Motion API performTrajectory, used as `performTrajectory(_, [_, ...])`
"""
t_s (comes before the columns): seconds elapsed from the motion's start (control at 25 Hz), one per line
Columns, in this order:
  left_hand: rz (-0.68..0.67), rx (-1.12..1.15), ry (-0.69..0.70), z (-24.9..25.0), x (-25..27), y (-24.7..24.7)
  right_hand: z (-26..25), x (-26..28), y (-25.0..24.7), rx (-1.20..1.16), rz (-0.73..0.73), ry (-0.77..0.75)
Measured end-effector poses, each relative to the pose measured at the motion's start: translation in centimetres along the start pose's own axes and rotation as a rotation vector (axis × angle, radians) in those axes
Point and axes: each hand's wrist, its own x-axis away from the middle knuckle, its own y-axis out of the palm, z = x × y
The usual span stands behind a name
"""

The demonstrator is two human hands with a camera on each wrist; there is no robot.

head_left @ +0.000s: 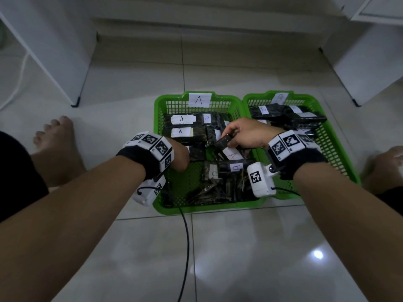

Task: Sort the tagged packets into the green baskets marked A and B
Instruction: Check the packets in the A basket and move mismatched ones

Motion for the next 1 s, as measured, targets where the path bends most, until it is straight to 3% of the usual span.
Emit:
performTrajectory(0.08, [0.07,0.18,0.049,0.1,0.7,-0.6,0.3,0.3,-0.2,-0.069,0.046,0.005])
performTrajectory(0.24, [0.354,0.725,0.253,0.8,0.8,-1.4,0.8,1.0,-1.0,-0.27,0.18,-0.001])
performTrajectory(0.36, [0.465,1.072,0.336,2.3,0.6,-1.4,0.9,1.6,-1.5,-0.452,0.116,-0.011])
performTrajectory(0.44, [0.475,1.172,0.395,2.7,0.5,-1.0,0.8,2.1,-1.3,-0.506,0.026,-0.016])
performTrajectory(0.52, [0.445,1.216,0.443,2.6,0.5,-0.7,0.7,2.2,-0.9,-0.486,0.032,-0.023])
performTrajectory(0.6, [0.433,1.327,0.402,2.4,0.7,-0.6,0.7,1.9,-0.3,-0.453,0.051,0.009])
performTrajectory(0.72, [0.388,1.556,0.309,2.0,1.2,-0.4,0.9,1.4,0.5,-0.315,-0.12,0.092])
performTrajectory(0.8, [0.316,1.534,0.273,1.8,1.5,-0.3,1.1,1.4,0.3,-0.235,-0.194,0.084])
performTrajectory(1.0, [0.04,1.021,0.158,1.0,2.7,-1.0,1.0,2.2,-1.9,-0.103,-0.195,0.078])
